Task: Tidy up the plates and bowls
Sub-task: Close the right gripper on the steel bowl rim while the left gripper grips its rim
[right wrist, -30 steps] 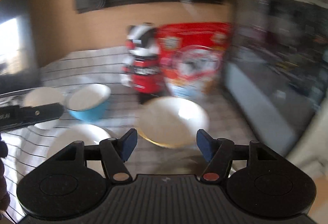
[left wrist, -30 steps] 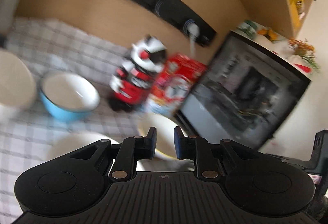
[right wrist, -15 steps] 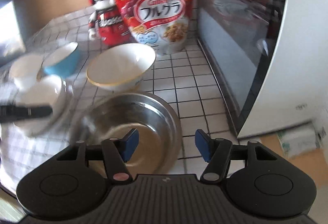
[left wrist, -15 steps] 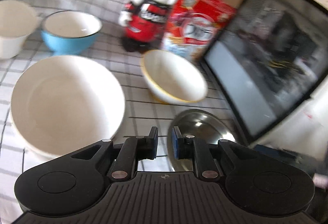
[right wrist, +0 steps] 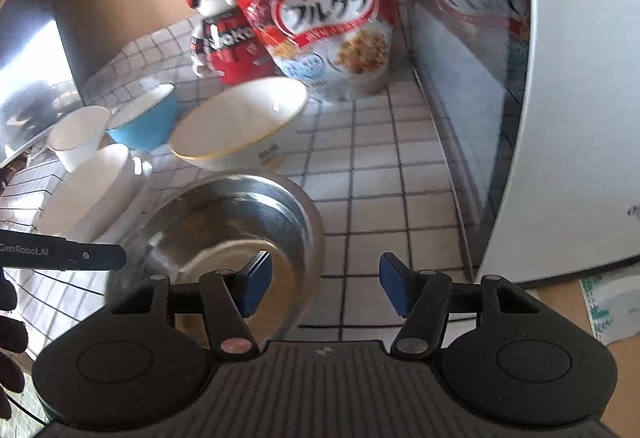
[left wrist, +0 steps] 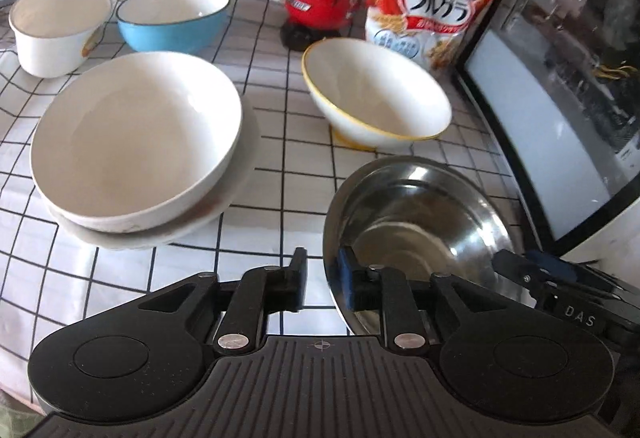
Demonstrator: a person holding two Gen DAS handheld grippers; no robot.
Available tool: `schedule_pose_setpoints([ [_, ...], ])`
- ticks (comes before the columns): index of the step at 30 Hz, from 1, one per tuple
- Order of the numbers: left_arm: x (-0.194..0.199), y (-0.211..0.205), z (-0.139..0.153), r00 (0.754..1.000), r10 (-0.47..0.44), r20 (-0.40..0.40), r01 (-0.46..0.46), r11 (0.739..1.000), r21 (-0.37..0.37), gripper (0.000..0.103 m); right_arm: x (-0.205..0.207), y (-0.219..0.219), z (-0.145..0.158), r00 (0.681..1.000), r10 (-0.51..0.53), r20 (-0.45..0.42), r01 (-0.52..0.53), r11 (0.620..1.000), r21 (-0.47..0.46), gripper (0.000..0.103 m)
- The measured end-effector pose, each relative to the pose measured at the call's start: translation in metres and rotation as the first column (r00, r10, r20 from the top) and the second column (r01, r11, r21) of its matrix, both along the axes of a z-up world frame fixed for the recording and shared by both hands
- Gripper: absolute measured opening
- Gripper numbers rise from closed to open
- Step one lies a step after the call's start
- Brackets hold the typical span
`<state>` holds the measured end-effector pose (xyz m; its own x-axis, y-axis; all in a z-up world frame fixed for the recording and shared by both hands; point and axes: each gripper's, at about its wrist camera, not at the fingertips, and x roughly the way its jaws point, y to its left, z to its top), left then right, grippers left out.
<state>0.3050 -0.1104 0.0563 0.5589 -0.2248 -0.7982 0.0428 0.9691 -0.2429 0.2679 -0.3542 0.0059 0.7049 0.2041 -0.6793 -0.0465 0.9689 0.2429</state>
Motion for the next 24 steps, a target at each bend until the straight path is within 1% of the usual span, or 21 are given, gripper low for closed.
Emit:
schedule_pose_setpoints([
  [3,0.003,-0.002,-0.003,1.000,0.001,-0.019,-0.001,1.000,0.006,0.024,0.000,-0.003,-0.004,1.000,0.019,-0.015,-0.018,0.999,0.032,0.060],
  [6,0.007,-0.006,-0.011,0.999,-0.022,-0.036,0.022,1.000,0.006,0.024,0.003,0.002,-0.007,0.999,0.046,-0.018,-0.045,0.999,0.027,0.060],
  [9,0.015,-0.012,-0.021,0.998,-0.042,-0.055,0.041,0.999,-0.004,0.024,0.014,0.005,-0.012,0.999,0.034,-0.031,-0.033,0.999,0.030,0.059],
  [10,0.017,-0.013,-0.024,0.997,-0.045,-0.067,0.045,0.999,-0.010,0.024,0.018,0.005,-0.014,0.999,0.032,-0.036,-0.031,0.999,0.036,0.058],
  [11,0.020,-0.014,-0.027,0.995,-0.051,-0.081,0.050,0.999,-0.019,0.024,0.022,0.006,-0.015,0.998,0.036,-0.043,-0.034,0.998,0.050,0.052],
  [12,0.022,-0.014,-0.030,0.994,-0.056,-0.094,0.053,0.998,-0.034,0.025,0.027,0.007,-0.017,0.997,0.045,-0.056,-0.041,0.997,0.071,0.050],
  [14,0.025,-0.014,-0.033,0.992,-0.061,-0.110,0.056,0.997,-0.051,0.026,0.034,0.011,-0.021,0.995,0.064,-0.077,-0.056,0.994,0.096,0.049],
  [18,0.028,-0.012,-0.041,0.986,-0.082,-0.145,0.068,0.993,-0.099,0.026,0.040,0.022,-0.026,0.992,0.085,-0.097,-0.079,0.995,0.069,0.049],
  [24,0.030,-0.011,-0.041,0.983,-0.109,-0.147,0.093,0.989,-0.112,0.026,0.039,0.032,-0.024,0.987,0.125,-0.100,-0.120,0.991,0.055,0.047],
])
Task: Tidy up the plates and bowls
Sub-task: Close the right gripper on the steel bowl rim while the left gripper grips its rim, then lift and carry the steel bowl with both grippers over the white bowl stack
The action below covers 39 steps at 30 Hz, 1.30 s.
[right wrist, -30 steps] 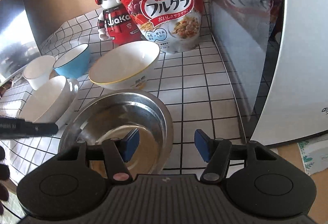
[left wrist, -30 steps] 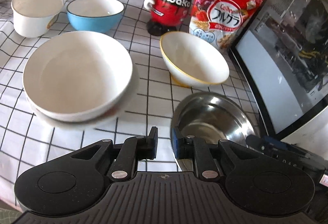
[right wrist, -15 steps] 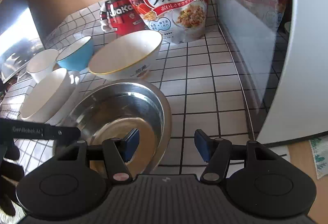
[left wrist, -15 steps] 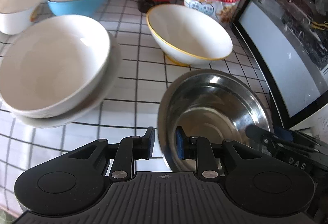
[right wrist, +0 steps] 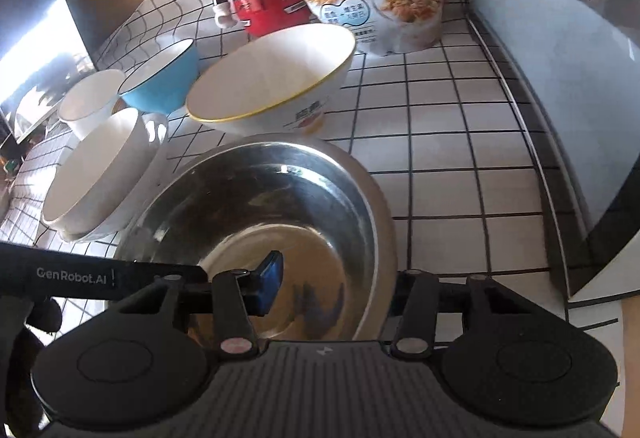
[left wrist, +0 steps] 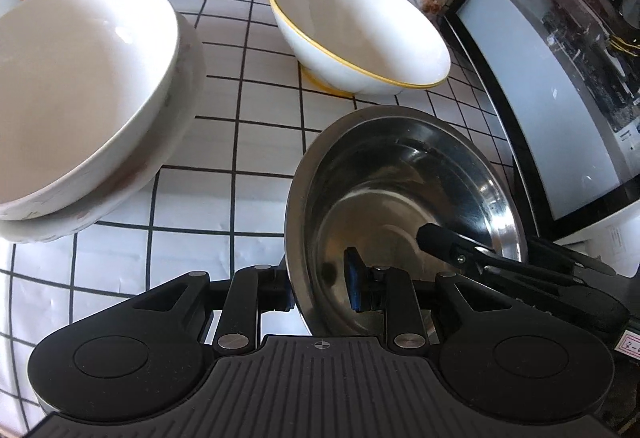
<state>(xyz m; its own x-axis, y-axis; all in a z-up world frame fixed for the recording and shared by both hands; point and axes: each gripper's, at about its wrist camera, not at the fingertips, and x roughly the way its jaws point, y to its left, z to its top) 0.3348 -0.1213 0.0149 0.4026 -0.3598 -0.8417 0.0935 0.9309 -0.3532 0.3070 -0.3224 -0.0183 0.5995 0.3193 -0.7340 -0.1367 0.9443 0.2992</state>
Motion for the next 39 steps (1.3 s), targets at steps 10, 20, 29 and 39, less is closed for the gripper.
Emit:
schedule_pose_setpoints([
  [10,0.001,-0.004,0.000,1.000,0.000,-0.008,0.000,1.000,-0.007,0.026,0.005,0.005,0.000,1.000,-0.005,0.000,0.005,1.000,0.008,0.047],
  [20,0.004,-0.003,0.002,0.996,0.007,-0.088,-0.007,1.000,-0.001,0.021,0.001,0.005,0.004,1.000,-0.014,-0.019,0.014,1.000,0.000,0.047],
  [29,-0.030,-0.005,0.027,0.994,-0.080,-0.078,0.078,0.997,-0.024,0.020,-0.029,-0.003,0.037,1.000,0.007,0.007,-0.007,1.000,0.012,0.047],
  [39,-0.051,0.047,0.108,0.999,0.003,0.054,0.000,0.998,-0.067,0.019,-0.041,0.025,0.121,0.980,0.133,0.145,-0.134,0.991,-0.001,0.047],
])
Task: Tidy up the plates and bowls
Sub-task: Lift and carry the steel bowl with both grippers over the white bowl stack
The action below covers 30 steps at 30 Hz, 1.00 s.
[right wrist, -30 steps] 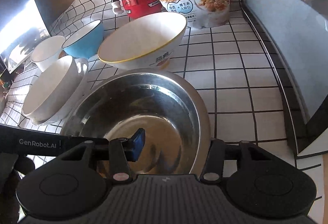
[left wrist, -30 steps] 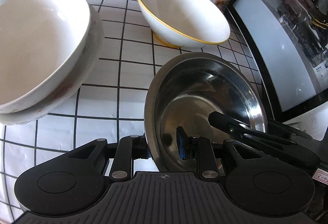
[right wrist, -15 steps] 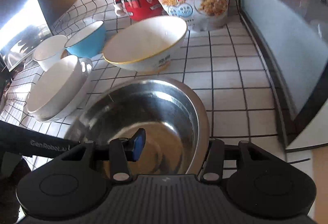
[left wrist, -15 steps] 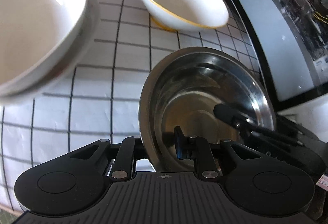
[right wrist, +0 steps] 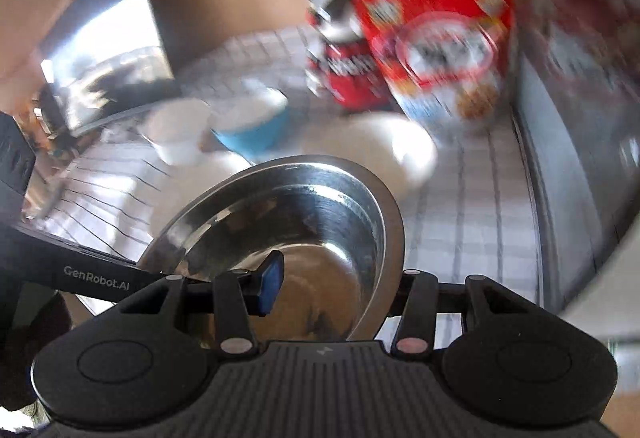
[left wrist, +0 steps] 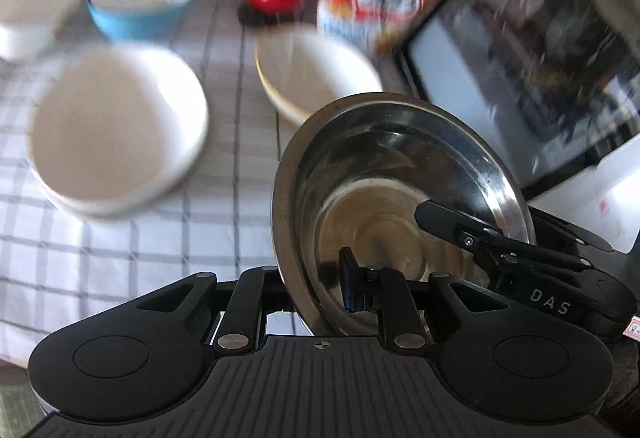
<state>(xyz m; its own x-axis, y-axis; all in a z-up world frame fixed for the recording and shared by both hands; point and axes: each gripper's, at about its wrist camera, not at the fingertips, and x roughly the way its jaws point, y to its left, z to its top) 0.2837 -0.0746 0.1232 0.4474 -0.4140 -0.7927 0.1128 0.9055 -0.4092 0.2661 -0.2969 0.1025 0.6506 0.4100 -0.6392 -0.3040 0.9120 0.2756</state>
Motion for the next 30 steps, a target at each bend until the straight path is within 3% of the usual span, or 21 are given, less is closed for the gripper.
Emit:
schedule_pose_setpoints([
  [7,-0.011,0.056,0.041,0.985,0.128,0.117,-0.127,0.992,-0.012,0.019,0.031,0.054,0.046,0.986,0.118,0.118,-0.120,0.993,0.006,0.047],
  [13,0.002,0.104,0.047,0.965,0.212,0.153,-0.218,0.976,0.026,0.019,0.062,0.112,0.055,0.971,0.187,0.146,-0.189,0.982,0.006,0.047],
  [21,0.040,0.153,0.032,0.990,0.088,0.109,-0.098,0.992,0.082,0.019,0.094,0.181,0.045,0.991,0.114,0.068,-0.112,0.993,-0.040,0.047],
  [30,0.072,0.174,0.010,0.998,0.025,0.062,-0.029,0.997,0.068,0.019,0.100,0.200,0.016,1.000,0.014,-0.023,-0.015,0.998,-0.068,0.047],
])
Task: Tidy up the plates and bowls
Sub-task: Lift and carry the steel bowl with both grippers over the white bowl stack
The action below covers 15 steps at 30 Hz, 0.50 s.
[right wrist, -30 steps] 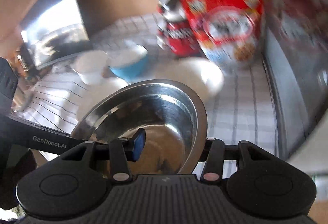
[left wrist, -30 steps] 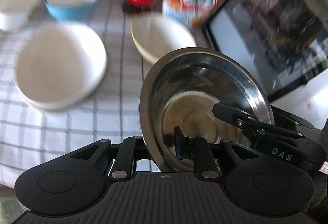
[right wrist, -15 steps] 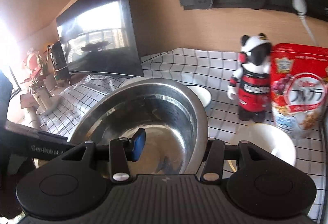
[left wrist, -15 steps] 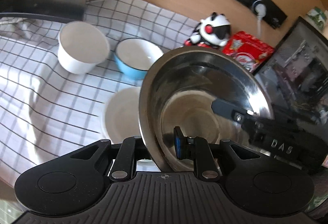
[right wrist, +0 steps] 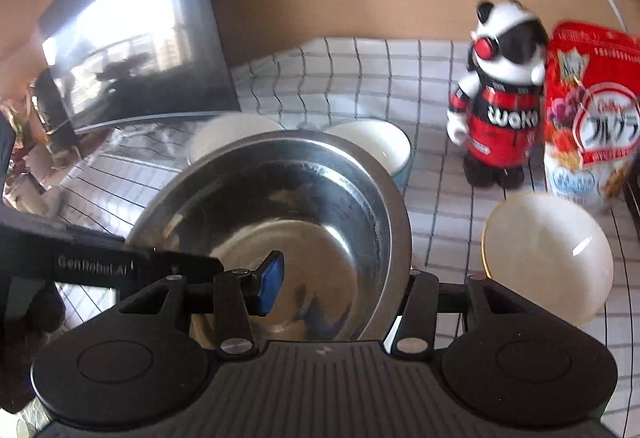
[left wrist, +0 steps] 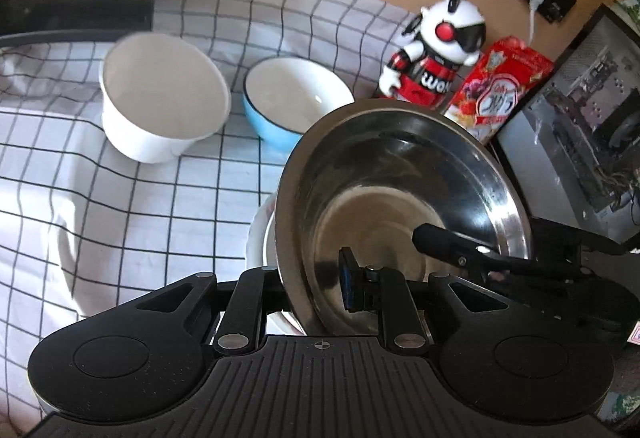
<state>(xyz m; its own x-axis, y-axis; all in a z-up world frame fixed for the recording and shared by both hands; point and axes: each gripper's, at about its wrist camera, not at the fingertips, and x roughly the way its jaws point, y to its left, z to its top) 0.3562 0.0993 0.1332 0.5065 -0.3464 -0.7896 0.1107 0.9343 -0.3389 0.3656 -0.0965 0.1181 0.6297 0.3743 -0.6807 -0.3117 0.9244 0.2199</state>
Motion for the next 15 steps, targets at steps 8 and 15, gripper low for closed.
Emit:
schedule_pose_setpoints([
  [8,0.006,-0.014,-0.036,0.996,0.038,-0.085,-0.036,0.999,0.018,0.019,0.010,-0.004,-0.030,0.998,0.031,-0.050,-0.034,0.998,-0.062,0.047],
  [15,0.006,-0.025,-0.059,0.989,0.104,-0.109,-0.096,0.992,0.081,0.019,0.017,-0.008,-0.058,0.995,0.060,-0.078,-0.064,0.997,-0.053,0.048],
])
